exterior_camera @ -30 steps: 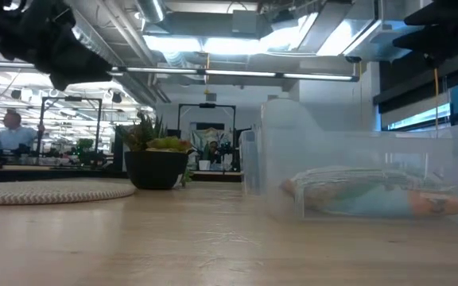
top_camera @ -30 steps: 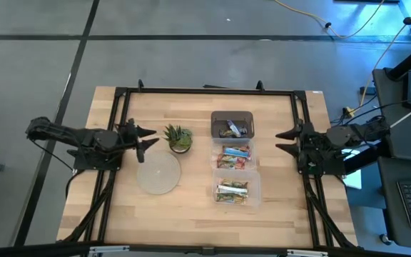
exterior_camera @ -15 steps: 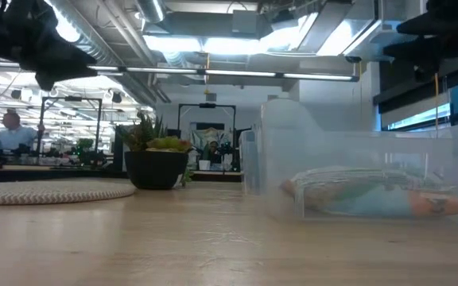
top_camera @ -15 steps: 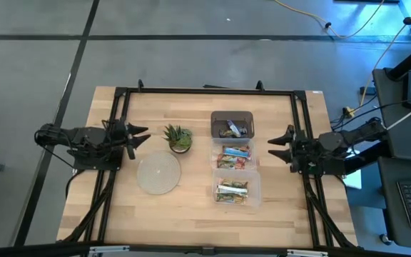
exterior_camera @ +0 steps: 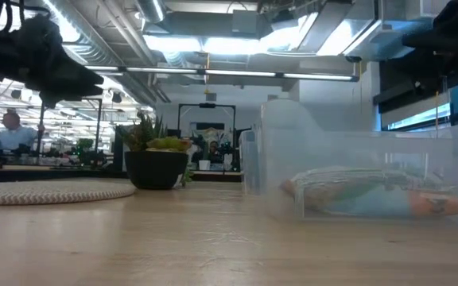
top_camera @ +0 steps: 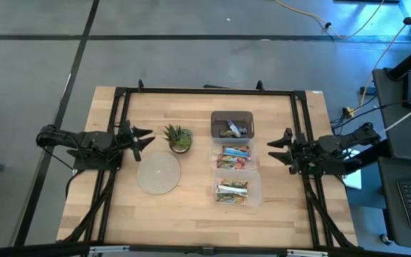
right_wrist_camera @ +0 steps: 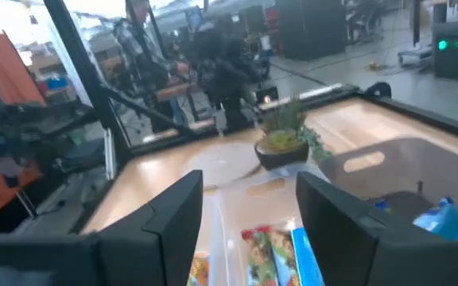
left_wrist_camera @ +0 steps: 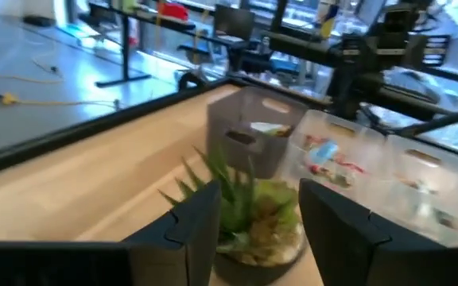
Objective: Pick and place Granola Bars by type
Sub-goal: Return to Home Position
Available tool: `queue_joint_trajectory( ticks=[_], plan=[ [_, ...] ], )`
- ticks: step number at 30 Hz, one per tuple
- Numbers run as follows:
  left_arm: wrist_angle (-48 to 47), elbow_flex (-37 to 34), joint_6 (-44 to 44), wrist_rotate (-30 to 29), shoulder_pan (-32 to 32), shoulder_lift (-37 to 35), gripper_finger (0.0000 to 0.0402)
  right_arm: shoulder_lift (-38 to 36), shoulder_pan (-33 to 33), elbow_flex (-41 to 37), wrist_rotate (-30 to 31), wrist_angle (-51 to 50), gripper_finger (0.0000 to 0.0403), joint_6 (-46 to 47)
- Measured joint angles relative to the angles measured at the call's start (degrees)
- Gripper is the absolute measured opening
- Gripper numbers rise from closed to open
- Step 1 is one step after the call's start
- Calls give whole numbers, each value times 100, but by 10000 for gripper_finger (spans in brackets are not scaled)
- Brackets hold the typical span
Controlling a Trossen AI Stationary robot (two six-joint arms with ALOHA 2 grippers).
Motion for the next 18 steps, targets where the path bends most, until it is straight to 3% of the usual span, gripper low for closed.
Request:
queue_joint_trajectory(
  ticks=[8,14,18],
  plan=[
    [-203,43,94,-164,725,0,162,6,-262,10,-2,-368,207,-69],
    [-44,40,-46,896,1308,0,166,6,-546,2,-182,-517,207,-16],
    [586,-122,114,1446,1497,11,164,7,-730,-188,-301,-363,207,95]
  ],
)
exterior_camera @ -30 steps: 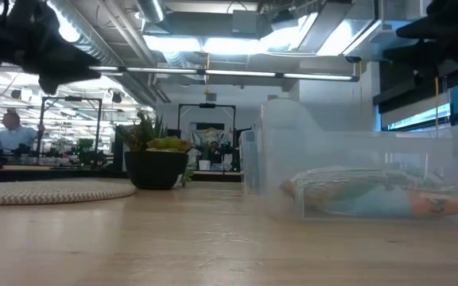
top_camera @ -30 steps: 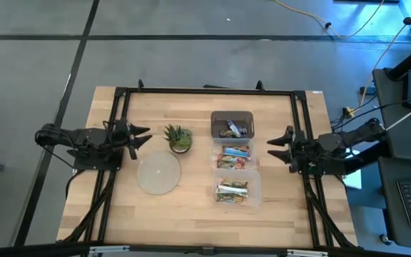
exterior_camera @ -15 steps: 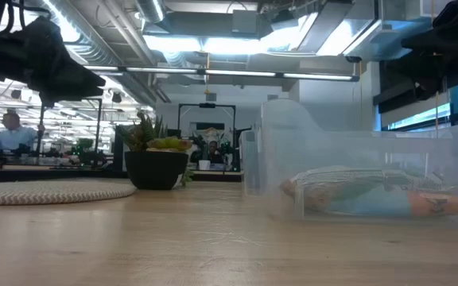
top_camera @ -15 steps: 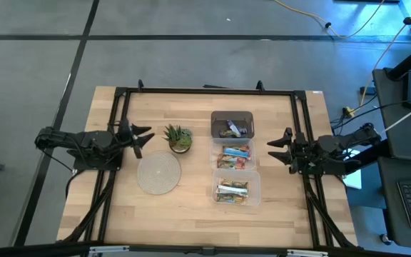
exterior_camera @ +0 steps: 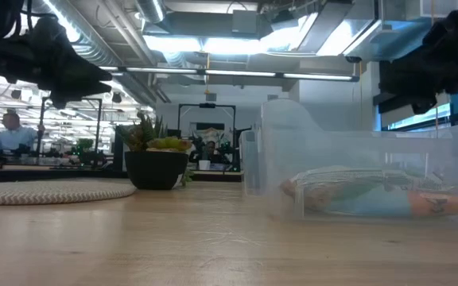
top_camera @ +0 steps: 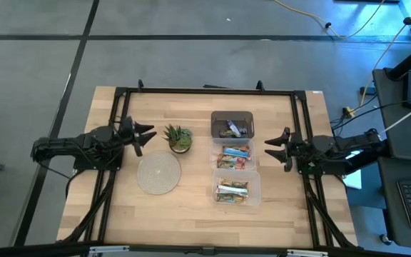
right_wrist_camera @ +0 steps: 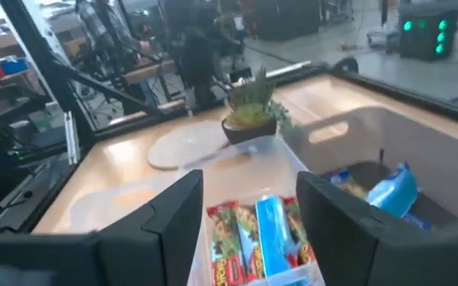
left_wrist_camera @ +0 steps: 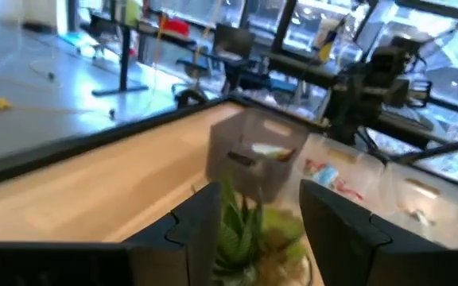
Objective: Pick and place Granola Bars by type
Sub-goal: Return to Home Position
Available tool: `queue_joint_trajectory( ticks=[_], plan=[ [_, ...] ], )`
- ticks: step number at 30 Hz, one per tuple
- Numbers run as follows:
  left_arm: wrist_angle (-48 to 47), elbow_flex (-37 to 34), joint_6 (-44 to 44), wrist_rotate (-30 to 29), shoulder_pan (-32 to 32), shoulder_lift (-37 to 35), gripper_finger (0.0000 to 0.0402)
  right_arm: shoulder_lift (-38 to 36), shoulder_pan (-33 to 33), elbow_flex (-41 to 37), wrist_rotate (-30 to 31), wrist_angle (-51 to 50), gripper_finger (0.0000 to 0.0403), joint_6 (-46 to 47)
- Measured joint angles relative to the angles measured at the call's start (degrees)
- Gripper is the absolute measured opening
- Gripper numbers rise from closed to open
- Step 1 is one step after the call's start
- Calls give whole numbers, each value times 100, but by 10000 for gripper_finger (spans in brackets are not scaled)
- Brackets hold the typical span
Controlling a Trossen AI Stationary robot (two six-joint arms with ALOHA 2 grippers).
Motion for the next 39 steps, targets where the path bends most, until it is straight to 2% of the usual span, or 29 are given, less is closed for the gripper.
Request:
queue_joint_trajectory(
  ticks=[3,11,16,19,25,39],
  plan=[
    [24,-7,73,-17,120,15,162,18,-108,-17,-185,192,207,-150],
    [138,-12,62,174,282,33,161,4,-212,-15,-206,168,207,-293],
    [902,-10,347,794,294,28,164,4,-212,-15,-204,65,207,-160],
    [802,-10,379,718,294,28,163,4,-212,-15,-201,58,207,-158],
    [-1,-10,29,544,294,36,163,4,-212,-15,-204,58,207,-305],
    [31,-10,215,514,283,49,164,6,-212,-15,-239,56,207,-468]
  ],
)
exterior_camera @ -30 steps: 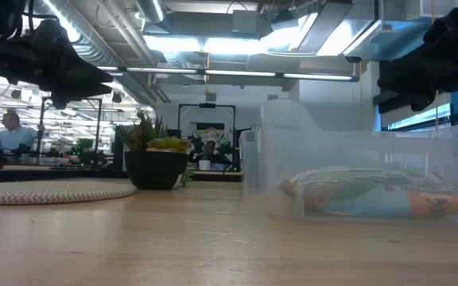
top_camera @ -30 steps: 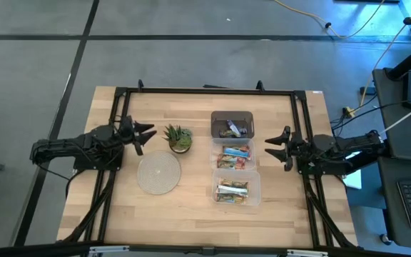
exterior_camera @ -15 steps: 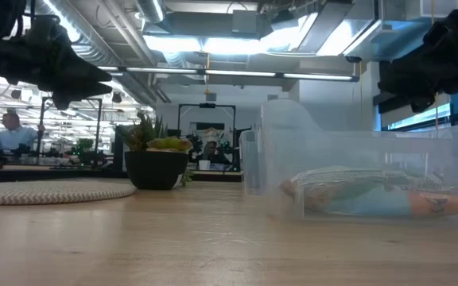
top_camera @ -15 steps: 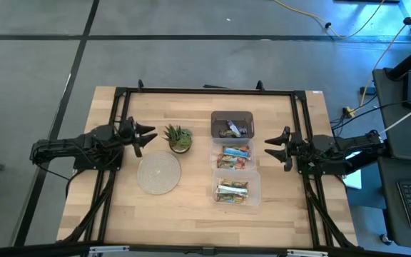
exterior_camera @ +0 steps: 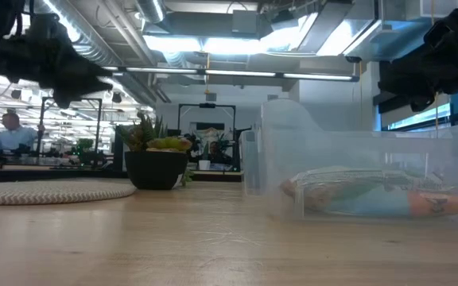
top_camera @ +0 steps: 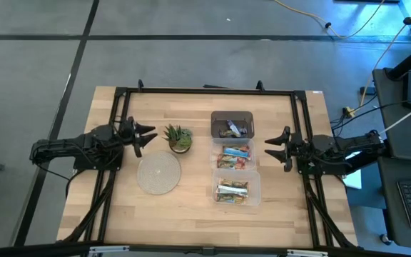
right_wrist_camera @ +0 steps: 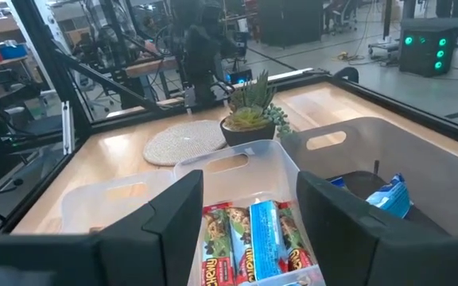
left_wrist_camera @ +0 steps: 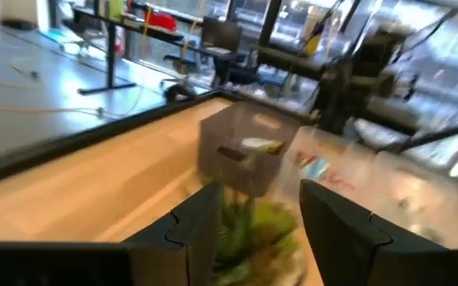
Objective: Pick and place Granola Bars by type
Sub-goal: Return to Home Position
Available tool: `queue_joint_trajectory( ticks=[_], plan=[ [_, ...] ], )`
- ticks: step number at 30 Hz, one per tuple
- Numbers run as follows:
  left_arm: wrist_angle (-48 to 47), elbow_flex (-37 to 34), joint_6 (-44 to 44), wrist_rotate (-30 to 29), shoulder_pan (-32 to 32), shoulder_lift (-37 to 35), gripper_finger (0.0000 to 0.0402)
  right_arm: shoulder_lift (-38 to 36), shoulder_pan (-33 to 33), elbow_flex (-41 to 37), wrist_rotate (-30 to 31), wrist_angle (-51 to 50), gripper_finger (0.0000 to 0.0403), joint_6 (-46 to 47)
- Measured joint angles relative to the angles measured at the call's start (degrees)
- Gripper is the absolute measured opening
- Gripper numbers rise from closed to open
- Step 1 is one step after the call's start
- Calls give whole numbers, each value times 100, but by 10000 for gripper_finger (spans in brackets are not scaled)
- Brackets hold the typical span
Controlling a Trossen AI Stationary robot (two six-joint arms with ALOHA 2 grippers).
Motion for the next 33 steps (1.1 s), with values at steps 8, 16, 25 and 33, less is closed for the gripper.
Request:
queue_joint_trajectory(
  ticks=[8,16,25,33],
  plan=[
    [282,7,-286,-156,-3,2,162,0,0,0,-72,-7,207,-9],
    [-40,13,-831,-417,-2,36,164,7,0,0,-70,-7,207,-4],
    [-38,13,-836,-418,-2,36,162,9,0,0,-68,-7,207,0],
    [-38,13,-835,-420,-2,36,164,9,0,0,-66,-8,207,0]
  ],
)
